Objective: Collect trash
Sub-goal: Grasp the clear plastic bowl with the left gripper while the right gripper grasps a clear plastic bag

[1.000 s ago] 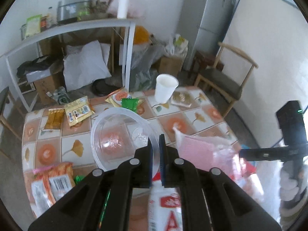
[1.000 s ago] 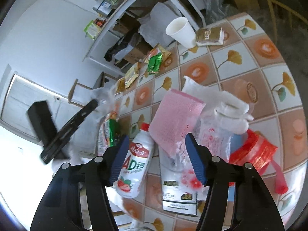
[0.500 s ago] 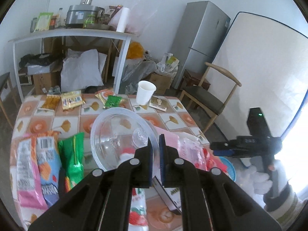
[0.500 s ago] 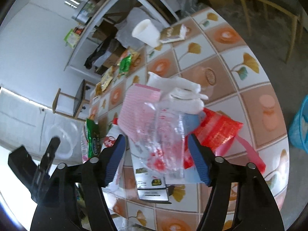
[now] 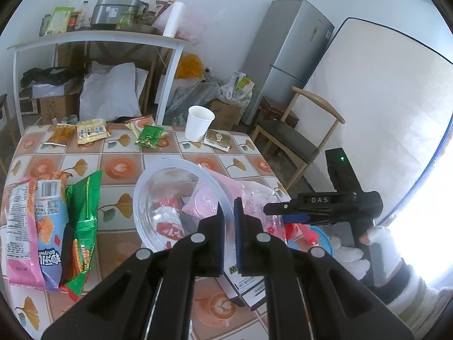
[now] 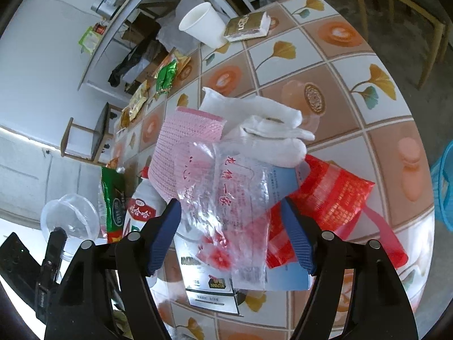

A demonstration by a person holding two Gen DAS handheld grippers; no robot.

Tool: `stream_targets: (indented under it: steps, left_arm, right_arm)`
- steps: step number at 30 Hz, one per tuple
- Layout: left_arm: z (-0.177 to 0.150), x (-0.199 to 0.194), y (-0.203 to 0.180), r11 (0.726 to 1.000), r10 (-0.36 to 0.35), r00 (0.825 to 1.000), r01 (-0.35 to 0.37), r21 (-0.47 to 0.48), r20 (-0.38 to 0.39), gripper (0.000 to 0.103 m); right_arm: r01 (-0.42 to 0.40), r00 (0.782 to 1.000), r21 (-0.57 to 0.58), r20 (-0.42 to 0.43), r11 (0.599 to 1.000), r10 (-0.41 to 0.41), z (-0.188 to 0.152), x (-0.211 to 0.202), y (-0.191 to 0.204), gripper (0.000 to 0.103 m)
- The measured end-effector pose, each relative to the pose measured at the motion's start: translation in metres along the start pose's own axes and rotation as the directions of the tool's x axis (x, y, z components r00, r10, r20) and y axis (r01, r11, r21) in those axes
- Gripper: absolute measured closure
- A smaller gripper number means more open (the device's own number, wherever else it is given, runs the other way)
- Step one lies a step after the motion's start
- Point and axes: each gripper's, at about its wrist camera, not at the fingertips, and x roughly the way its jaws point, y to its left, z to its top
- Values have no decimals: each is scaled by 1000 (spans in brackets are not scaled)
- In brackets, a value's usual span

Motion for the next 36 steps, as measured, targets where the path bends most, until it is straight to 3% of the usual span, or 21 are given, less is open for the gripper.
stream_targets:
  steps: [5,14,22,27,33,36]
  left_arm:
    - [0,2,3,1000,-6,1000,6,-9,-4,97]
    - [0,1,4,1000,-5,1000,5,-13,-2,97]
    - [2,-2,0,1000,-9,1000,9,-8,5,97]
    - [3,-4,-2,1000,-12,1000,12,-9,10,97]
    - [6,-6,-14,1000,-31,999,31,-6,17,97]
    - [9,-4,-24,998,-57,998,57,-5,19,98]
  right_arm:
    - [42,999,-6,-20,999,-42,-2,6,-3,66]
    - [33,999,1,0,999,-33,-7,-4,-9,89]
    - [-5,1000,3,23,1000,5,-17,-23,-7,93]
    - [-75,996,7,44,997,74,-25,-40,-6,94]
    - [-209,972,5,109,978,207,-32,-75,-8,94]
    - [-240,959,5,157,971,236,-36,-94,-13,94]
